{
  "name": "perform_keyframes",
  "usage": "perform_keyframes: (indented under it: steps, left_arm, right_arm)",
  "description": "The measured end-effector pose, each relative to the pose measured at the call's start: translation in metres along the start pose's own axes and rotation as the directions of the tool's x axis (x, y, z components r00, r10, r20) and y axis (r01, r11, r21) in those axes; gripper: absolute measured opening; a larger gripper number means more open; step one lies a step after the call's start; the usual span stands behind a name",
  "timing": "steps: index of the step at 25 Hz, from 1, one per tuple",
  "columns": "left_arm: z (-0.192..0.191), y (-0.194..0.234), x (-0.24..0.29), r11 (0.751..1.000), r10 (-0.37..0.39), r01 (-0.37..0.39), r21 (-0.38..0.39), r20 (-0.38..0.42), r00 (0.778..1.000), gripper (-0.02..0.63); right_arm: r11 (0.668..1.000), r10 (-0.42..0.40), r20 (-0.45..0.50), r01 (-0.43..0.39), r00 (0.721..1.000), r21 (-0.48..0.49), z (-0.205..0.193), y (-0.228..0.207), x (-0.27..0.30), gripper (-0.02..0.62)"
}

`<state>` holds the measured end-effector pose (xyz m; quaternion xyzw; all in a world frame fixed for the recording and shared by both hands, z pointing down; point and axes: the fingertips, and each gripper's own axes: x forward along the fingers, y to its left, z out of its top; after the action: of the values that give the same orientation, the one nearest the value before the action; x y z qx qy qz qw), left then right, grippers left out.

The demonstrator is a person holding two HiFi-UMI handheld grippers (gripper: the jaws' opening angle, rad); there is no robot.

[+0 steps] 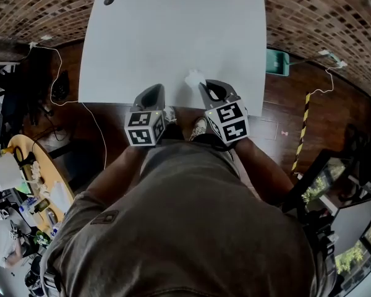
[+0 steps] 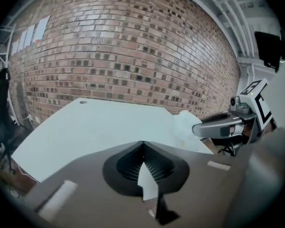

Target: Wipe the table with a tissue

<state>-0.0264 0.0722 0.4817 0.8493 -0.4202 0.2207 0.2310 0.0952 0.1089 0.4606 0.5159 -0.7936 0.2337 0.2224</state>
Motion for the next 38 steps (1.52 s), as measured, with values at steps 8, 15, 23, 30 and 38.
perform_keyframes:
  steps: [8, 15, 23, 30, 38]
  left_arm:
    - [0.007, -0.013, -0.018, 0.998, -0.051, 0.050, 0.040, 0.020, 0.999, 0.002]
    - [0.008, -0.008, -0.033, 0.996, -0.083, 0.081, 0.048, 0.042, 0.996, 0.002]
    - [0.003, -0.007, -0.045, 0.994, -0.102, 0.100, 0.047, 0.055, 0.993, 0.002]
    - [-0.002, -0.005, -0.053, 0.994, -0.107, 0.105, 0.041, 0.058, 0.993, 0.002]
    - [-0.003, 0.000, -0.059, 0.994, -0.101, 0.099, 0.039, 0.074, 0.992, 0.002]
  right_arm:
    - [0.999, -0.045, 0.023, 0.045, 0.999, 0.007, 0.001, 0.008, -0.023, 0.038]
    - [0.997, -0.081, 0.033, 0.081, 0.996, -0.005, 0.004, 0.025, -0.030, 0.038]
    - [0.995, -0.098, 0.046, 0.099, 0.994, -0.008, 0.004, 0.040, -0.033, 0.038]
    - [0.994, -0.110, 0.058, 0.110, 0.992, 0.006, 0.002, 0.048, -0.033, 0.037]
    - [0.993, -0.117, 0.055, 0.117, 0.992, -0.004, -0.001, 0.051, -0.033, 0.037]
